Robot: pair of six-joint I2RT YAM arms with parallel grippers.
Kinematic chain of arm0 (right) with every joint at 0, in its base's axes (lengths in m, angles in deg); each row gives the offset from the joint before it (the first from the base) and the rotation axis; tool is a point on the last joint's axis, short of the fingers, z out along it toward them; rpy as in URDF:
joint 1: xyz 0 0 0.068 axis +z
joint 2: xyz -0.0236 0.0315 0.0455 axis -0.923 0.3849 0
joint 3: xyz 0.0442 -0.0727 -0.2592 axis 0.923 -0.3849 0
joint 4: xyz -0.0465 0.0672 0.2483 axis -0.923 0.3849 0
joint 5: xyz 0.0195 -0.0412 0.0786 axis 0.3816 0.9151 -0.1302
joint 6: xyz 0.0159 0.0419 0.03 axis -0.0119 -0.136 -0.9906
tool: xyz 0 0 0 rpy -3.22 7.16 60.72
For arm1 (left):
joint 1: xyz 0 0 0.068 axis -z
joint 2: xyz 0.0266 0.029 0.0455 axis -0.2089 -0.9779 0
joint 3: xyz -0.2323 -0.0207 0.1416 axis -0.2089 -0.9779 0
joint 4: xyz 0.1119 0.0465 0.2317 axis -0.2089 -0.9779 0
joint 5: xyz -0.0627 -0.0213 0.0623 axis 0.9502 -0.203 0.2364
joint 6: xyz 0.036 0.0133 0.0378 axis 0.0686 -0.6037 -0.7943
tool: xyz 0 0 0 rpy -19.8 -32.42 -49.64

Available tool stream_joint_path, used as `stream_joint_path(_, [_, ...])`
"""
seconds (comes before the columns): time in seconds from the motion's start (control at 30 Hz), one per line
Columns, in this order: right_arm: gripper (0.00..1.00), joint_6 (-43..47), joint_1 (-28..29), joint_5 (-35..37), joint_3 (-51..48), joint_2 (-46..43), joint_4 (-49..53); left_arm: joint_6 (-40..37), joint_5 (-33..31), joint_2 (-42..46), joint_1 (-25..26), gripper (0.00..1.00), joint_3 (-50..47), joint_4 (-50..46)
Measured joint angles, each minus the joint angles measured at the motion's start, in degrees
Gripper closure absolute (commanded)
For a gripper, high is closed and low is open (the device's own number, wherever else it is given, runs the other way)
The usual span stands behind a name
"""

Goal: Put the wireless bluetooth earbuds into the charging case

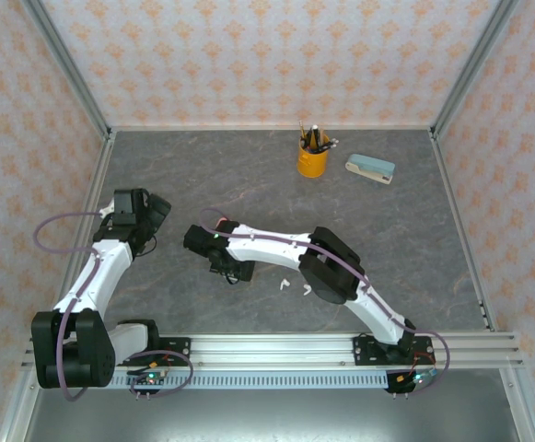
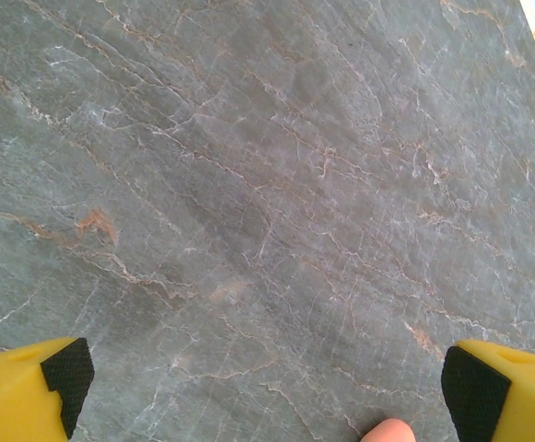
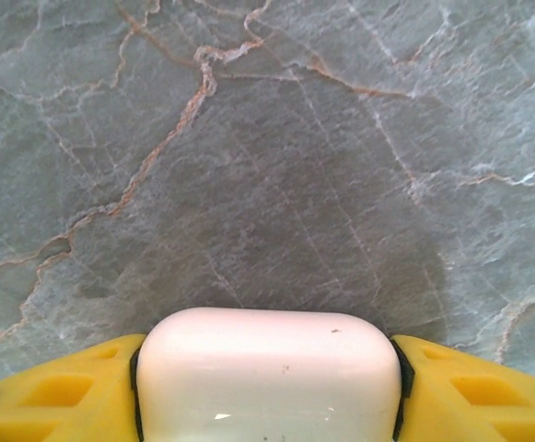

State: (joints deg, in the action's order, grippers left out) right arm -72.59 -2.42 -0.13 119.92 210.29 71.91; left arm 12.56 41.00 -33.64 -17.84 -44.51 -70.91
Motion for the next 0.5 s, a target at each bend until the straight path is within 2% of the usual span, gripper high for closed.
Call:
stream_joint_path(0.27, [0.42, -0.7, -1.0, 0.2, -9.2, -5.8, -8.3, 1.1, 3.1, 0.0, 0.0, 0.00, -4.2, 4.3])
stream_joint_path(0.5, [0.42, -0.9, -5.6, 0.9, -16.0, -12.5, -13.7, 2.0, 9.8, 2.2, 0.1, 0.00, -11.2, 12.3])
